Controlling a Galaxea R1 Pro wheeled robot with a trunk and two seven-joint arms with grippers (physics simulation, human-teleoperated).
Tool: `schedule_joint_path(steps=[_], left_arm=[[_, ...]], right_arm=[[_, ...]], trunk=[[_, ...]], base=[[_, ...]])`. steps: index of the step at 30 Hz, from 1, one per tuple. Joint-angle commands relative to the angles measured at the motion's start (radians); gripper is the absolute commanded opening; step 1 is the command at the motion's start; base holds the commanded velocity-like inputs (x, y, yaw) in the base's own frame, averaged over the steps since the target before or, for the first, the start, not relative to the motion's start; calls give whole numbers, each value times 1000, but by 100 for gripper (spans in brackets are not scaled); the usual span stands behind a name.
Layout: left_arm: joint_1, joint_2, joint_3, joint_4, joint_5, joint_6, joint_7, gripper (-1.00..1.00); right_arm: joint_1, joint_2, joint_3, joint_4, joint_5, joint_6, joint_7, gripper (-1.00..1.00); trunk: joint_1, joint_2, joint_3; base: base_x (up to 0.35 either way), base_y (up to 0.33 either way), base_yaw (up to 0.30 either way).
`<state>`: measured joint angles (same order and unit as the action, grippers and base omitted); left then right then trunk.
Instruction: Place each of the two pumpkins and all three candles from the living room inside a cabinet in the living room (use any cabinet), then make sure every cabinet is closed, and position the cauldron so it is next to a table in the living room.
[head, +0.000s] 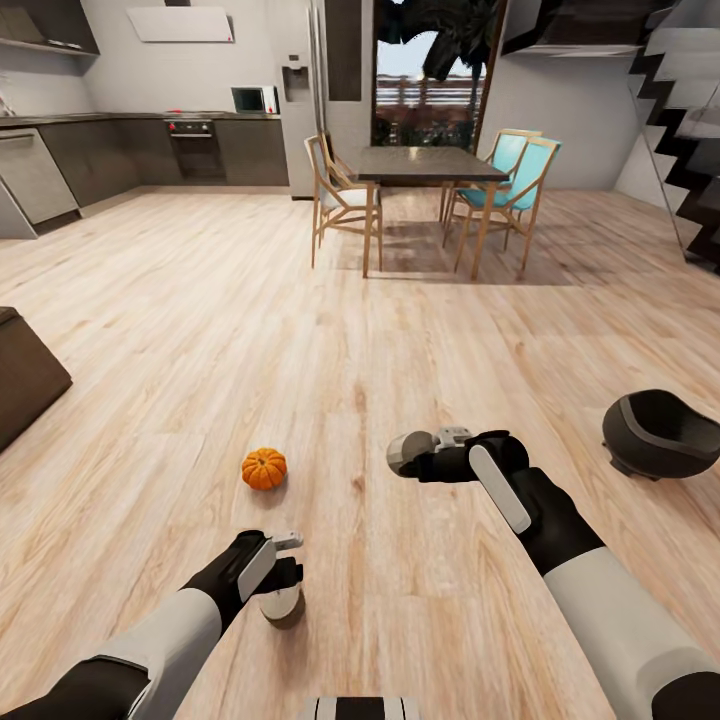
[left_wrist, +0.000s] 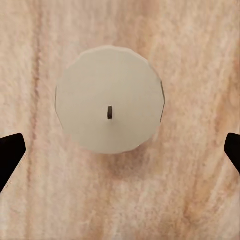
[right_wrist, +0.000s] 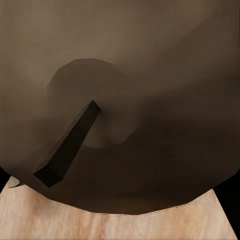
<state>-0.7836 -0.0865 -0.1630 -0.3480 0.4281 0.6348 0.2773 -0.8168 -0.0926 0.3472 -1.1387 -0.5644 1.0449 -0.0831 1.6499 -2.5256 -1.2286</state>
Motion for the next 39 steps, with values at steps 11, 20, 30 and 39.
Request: schedule_joint_path(steps=[11, 20, 30, 39], left_arm=[[0, 1, -7, -2, 11, 2, 8, 100], [0, 12, -6, -2, 11, 2, 8, 100], [0, 13, -6, -2, 11, 2, 8, 100], [0, 11, -6, -3, 12, 2, 8, 100]], right_arm=[[-1, -1, 3, -1, -9, 2, -9, -100], [-1, -1, 3, -1, -9, 2, -9, -100], [-1, -1, 3, -1, -9, 2, -9, -100], [-1, -1, 3, -1, -9, 2, -9, -100]], trunk=[[0, 0, -1], [3, -2, -28], [8, -4, -67], [9, -5, -78]], base=[[17, 5, 0], [0, 0, 0], [0, 0, 0], [0, 0, 0]])
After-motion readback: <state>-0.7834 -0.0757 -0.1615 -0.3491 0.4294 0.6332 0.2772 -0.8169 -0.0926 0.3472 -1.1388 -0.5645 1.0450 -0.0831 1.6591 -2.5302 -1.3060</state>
